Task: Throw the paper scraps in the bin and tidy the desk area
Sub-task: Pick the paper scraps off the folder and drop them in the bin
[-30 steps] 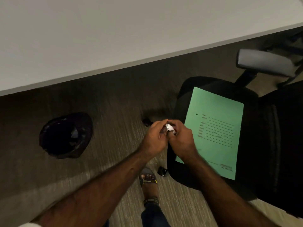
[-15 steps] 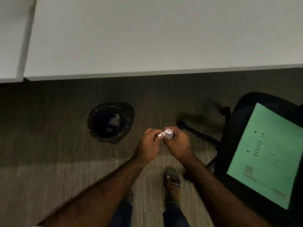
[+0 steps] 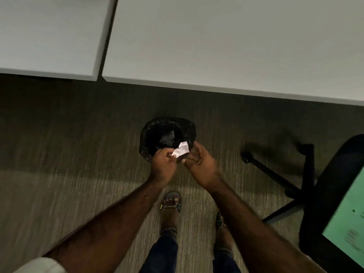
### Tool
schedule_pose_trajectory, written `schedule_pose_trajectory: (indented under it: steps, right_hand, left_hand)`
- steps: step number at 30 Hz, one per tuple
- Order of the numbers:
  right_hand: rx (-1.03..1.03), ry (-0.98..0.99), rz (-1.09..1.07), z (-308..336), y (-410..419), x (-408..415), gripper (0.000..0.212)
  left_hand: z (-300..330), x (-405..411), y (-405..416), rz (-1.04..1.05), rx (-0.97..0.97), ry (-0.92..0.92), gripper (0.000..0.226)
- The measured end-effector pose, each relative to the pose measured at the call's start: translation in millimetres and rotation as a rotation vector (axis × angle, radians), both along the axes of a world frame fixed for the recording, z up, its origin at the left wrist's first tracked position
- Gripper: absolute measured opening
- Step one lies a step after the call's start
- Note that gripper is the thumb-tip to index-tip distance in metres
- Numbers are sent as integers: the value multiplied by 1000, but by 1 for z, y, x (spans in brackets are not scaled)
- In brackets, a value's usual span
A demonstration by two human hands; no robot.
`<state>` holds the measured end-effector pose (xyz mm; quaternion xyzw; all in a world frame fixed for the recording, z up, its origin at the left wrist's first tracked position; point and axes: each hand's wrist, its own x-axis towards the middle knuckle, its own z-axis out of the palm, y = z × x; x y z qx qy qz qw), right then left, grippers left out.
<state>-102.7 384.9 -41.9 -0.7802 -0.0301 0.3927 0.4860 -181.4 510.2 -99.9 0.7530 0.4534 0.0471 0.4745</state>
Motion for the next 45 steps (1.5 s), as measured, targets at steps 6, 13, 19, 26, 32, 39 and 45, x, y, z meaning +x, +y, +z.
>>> schedule_pose_trajectory:
  steps: [6, 13, 19, 26, 32, 39, 45]
  right_hand:
    - [-5, 49, 101, -11, 18, -11, 71]
    - [-67, -13, 167, -10, 19, -19, 68]
    - [-74, -37, 186, -11, 5, -21, 66]
    - [-60, -46, 100, 3, -45, -9, 64]
    - [-115, -131, -19, 21, -123, 21, 65]
    - [-219, -285, -158, 52, -250, 76, 59]
    - [-355, -365, -329, 74, -369, 112, 51]
  left_hand:
    - [-23, -6, 37, 274, -227, 112, 18]
    - [-30, 2, 51, 432, -373, 99, 27]
    - [-22, 4, 32, 371, -376, 129, 33]
    - [-2, 19, -12, 262, -334, 134, 31]
    - [25, 53, -87, 73, -292, 89, 22]
    - [71, 107, -210, -172, -355, -38, 19]
    - [102, 149, -304, -419, -370, -54, 19]
